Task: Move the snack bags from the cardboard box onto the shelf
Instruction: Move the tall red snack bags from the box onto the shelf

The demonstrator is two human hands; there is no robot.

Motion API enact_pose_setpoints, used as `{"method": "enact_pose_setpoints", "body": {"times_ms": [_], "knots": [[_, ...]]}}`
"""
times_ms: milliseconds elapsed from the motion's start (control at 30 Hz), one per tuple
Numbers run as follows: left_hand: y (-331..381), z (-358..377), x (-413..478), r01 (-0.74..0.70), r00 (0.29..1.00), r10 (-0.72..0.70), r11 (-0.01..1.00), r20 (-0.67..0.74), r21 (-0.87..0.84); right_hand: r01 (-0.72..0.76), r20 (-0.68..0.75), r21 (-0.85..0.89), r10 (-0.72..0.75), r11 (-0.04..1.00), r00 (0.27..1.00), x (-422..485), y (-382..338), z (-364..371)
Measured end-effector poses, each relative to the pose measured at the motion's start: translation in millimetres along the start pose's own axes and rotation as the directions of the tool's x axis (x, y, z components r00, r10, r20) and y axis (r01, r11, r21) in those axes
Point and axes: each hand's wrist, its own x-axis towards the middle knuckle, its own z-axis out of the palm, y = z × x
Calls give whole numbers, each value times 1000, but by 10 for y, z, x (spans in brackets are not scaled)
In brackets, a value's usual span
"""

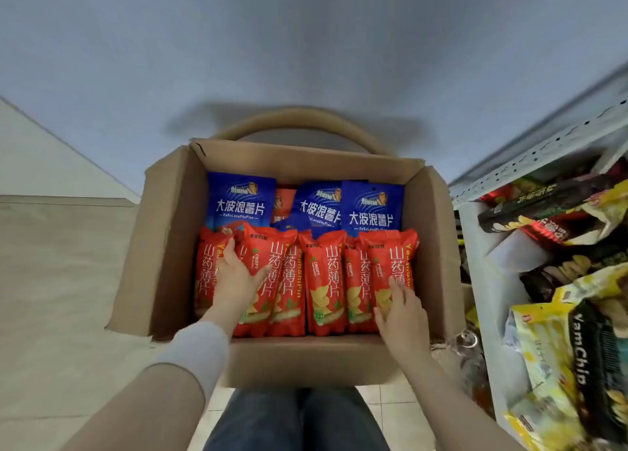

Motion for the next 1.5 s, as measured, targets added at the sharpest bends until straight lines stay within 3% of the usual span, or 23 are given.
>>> {"method": "enact_pose_setpoints", "body": {"times_ms": [100,233,533,600,667,733,833,933,1033,1200,1500], "knots": [[-102,192,-2,88,996,-89,993,-12,-78,-185,-31,200,195,962,980,30,113,126],[-204,308,33,133,987,-136,990,-82,-50,-309,43,328,313,893,949,157,233,244],[-154,124,181,86,993,-99,978,58,190,-295,94,178,282,939,955,448,354,236],[-94,30,134,63,996,-71,990,58,125,-273,70,166,265,948,962,409,332,147],[4,-83,68,40,996,-35,997,86,-66,-254,48,225,250,941,967,339,281,36],[152,-188,8,-16,993,36,983,110,-185,-257,45,391,261,884,964,226,223,-81],[487,-299,-104,-137,974,179,955,142,-265,-268,145,717,239,644,960,-59,181,-293],[938,-344,-284,-238,916,332,901,225,-362,-168,136,896,107,411,985,-451,183,-582],[1464,-320,-528,-324,827,478,835,295,-446,-40,20,946,66,321,998,-776,259,-897],[2390,-33,-1111,-378,631,670,706,391,-599,76,-96,984,115,162,989,-1203,653,-1410],[3798,1236,-2227,-471,372,814,580,447,-664,152,-192,970,213,190,958,-1635,1986,-2181]]}}
